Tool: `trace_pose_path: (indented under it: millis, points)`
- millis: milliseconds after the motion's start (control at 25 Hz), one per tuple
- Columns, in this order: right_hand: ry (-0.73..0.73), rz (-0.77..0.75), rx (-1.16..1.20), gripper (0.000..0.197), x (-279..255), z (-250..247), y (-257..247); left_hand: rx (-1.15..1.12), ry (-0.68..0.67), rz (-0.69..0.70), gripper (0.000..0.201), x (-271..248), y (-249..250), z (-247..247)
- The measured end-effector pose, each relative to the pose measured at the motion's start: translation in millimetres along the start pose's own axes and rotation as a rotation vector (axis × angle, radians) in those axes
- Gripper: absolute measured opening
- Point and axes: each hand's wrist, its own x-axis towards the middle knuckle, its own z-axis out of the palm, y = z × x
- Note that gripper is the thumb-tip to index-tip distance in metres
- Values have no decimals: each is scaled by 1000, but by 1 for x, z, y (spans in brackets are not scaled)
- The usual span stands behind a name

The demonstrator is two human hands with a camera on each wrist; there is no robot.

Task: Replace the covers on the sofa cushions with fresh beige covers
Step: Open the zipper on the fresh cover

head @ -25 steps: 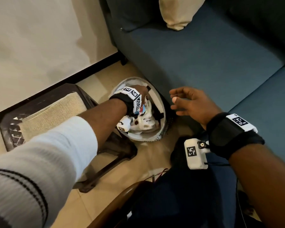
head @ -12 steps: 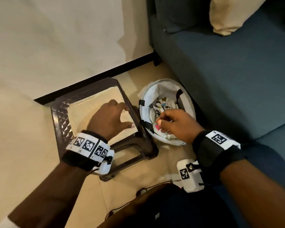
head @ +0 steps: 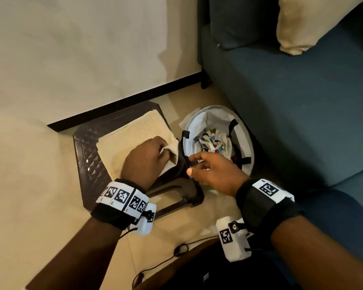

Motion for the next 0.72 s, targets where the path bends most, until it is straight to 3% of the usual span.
trace_pose_path:
  millis: [120, 200, 280, 400, 560, 640, 720]
  points:
    - [-77, -86, 202, 62, -10, -10, -13, -172, 60, 75, 13, 10, 36, -27]
    - [-6, -173, 200, 58, -19, -25, -20, -255, 53, 146, 9, 16, 73, -37]
    - [123, -280, 215, 53, -34, -47, -23, -340, 23, 274, 10, 20, 118, -40]
    - [369, -402, 455, 46, -70, -86, -16, -535, -124, 478, 25, 26, 190, -38]
    - [793, -357, 721, 37, -137, -145, 17, -731, -394, 688, 27, 29, 269, -22]
    - [887, -337, 773, 39, -173, -167, 34, -591, -385, 704, 29, 34, 287, 0]
    - [1000, -355, 829, 38, -221, -192, 49, -453, -366, 605, 41, 35, 316, 22]
